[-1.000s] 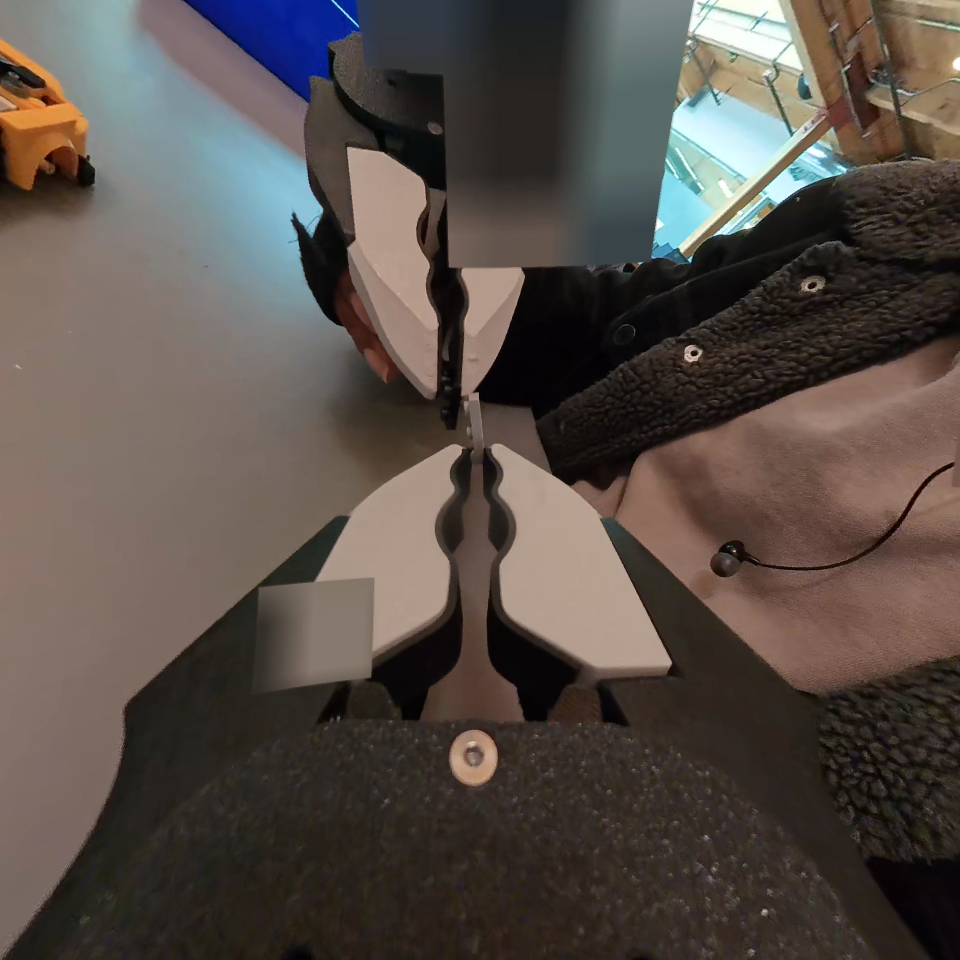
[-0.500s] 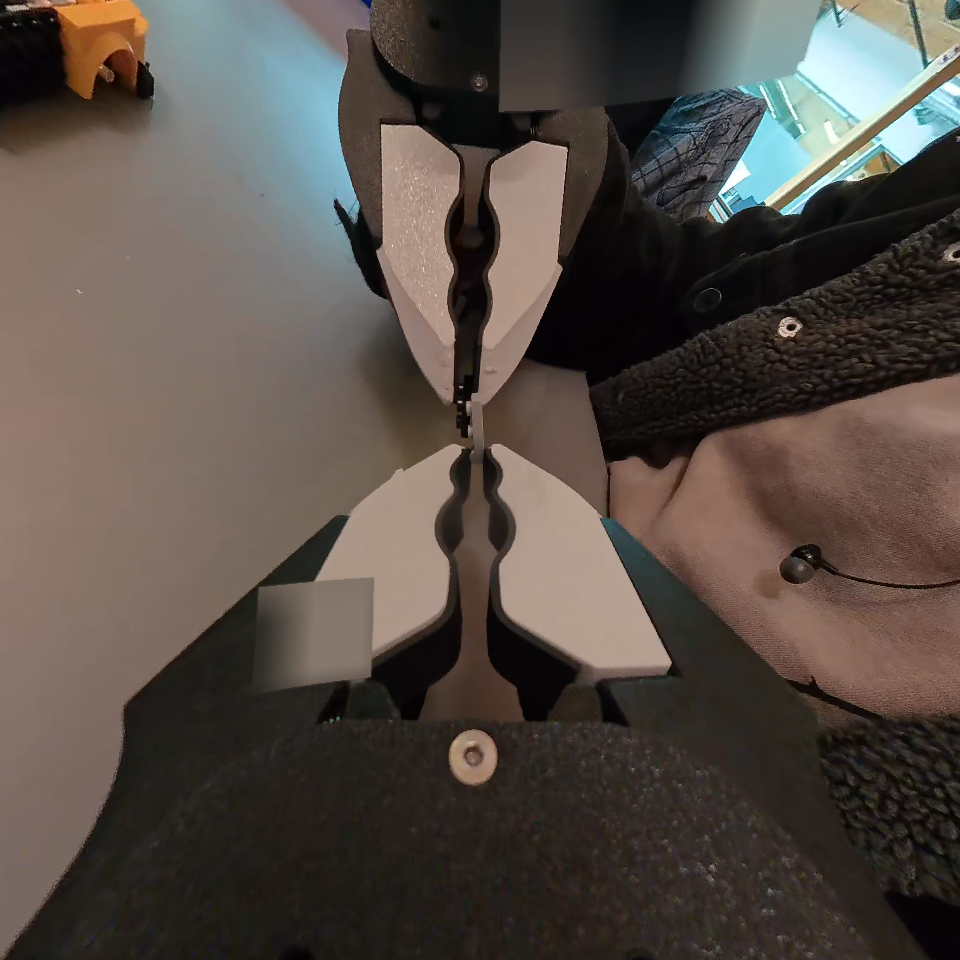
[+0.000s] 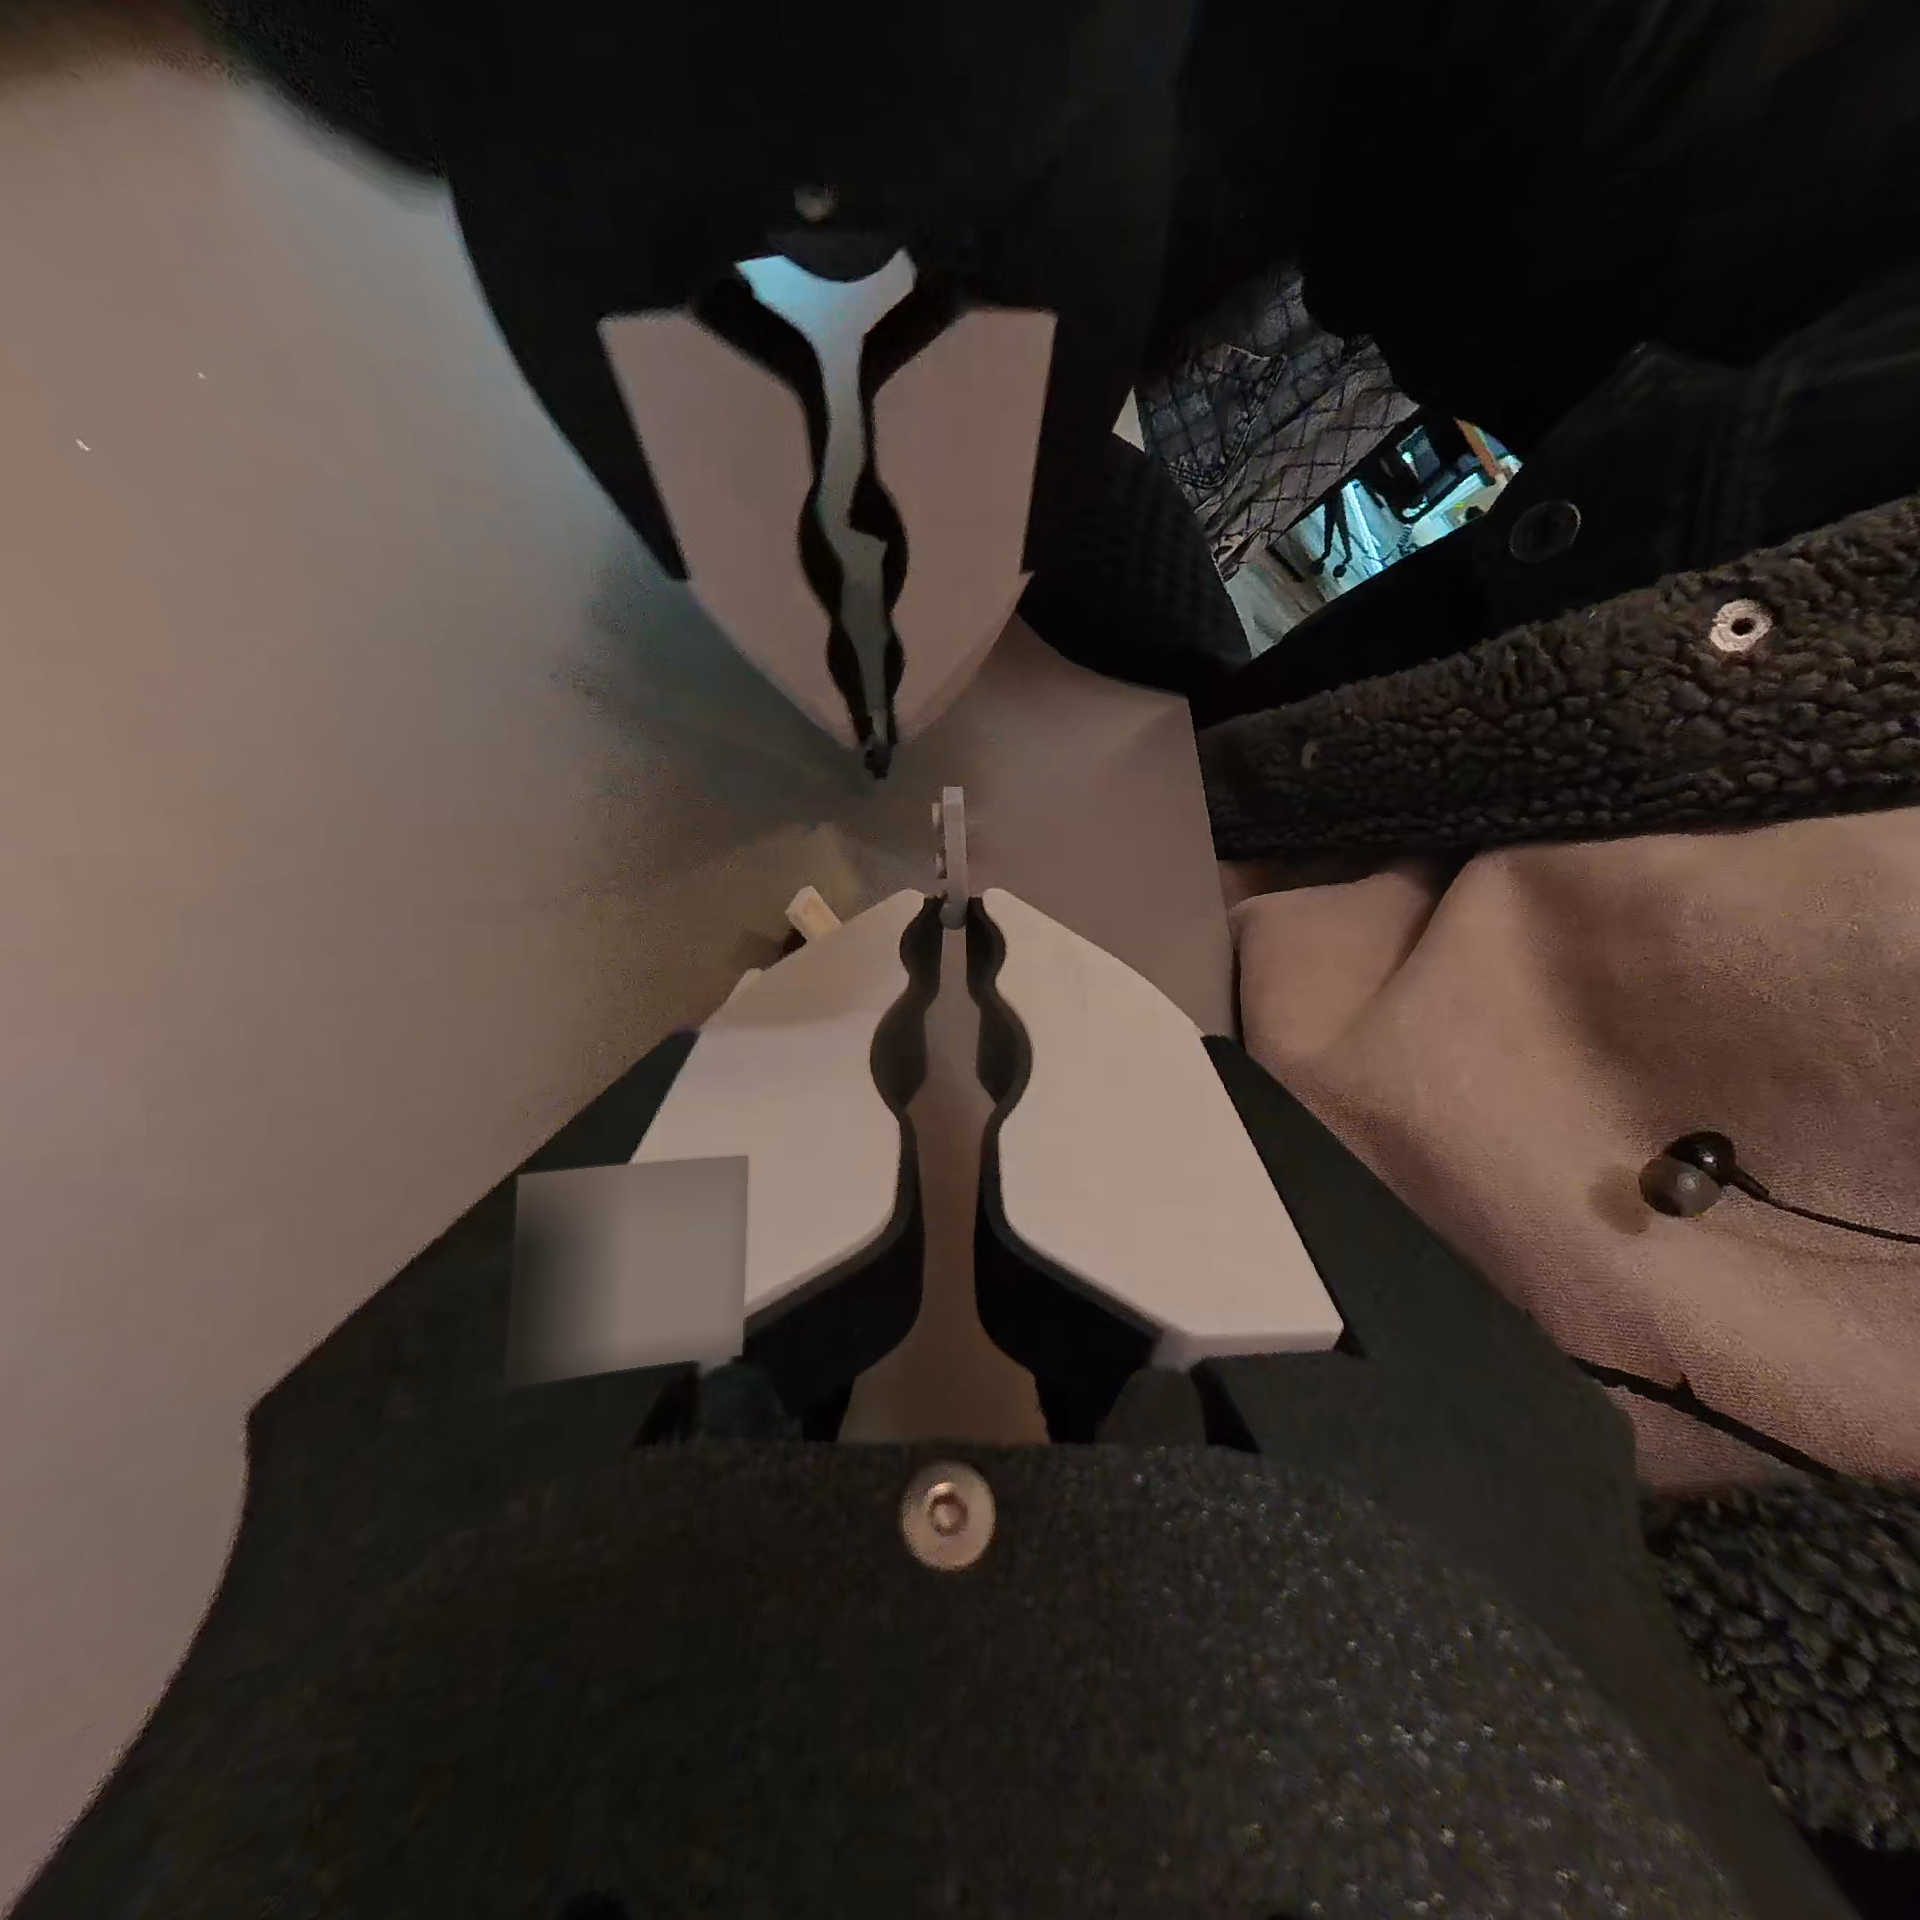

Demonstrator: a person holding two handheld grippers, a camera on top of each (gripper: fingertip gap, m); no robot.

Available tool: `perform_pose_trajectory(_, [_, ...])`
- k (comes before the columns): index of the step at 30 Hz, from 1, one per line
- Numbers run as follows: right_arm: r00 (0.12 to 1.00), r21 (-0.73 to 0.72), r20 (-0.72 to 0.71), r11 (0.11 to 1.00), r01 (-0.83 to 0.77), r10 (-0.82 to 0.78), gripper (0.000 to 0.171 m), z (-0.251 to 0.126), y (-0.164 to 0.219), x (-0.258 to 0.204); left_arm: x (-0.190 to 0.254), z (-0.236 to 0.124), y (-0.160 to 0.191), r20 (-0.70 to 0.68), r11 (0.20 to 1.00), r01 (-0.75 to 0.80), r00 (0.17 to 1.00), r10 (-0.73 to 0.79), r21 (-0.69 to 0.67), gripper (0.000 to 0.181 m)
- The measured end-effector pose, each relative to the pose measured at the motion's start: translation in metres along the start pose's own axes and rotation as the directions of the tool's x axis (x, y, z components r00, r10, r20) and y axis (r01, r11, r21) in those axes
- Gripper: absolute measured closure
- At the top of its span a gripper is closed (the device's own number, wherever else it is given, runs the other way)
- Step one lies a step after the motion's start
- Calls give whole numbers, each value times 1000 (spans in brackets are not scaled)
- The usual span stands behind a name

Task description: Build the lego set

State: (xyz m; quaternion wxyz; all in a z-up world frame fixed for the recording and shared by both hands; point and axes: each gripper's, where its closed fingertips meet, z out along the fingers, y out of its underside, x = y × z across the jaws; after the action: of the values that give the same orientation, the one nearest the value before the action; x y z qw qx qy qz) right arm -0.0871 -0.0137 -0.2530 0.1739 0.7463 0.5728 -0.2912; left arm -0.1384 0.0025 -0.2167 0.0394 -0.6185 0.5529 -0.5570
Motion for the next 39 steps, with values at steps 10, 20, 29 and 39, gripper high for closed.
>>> perform_pose_trajectory(10, [1000, 18, 1, 1000, 15, -15, 163, 2, -10, 10, -1, -2, -1, -14, 1000, 18, 1000, -18, 15, 177])
perform_pose_trajectory(20, [998, 28, -52, 999, 32, -31, 157, -1, -15, 12, -2, -1, 0, -15, 1000, 21, 1000, -21, 14, 177])
perform_pose_trajectory(29, [965, 197, -256, 973, 118, -65, 153, -34, -30, 12, -5, -4, -4, -13, 998, 37, 999, -36, 45, 177])
perform_pose_trajectory(39, [820, 536, -550, 820, 201, 158, 148, -10, 2, -5, -9, -7, -16, -57, 971, 195, 980, -188, 138, 177])
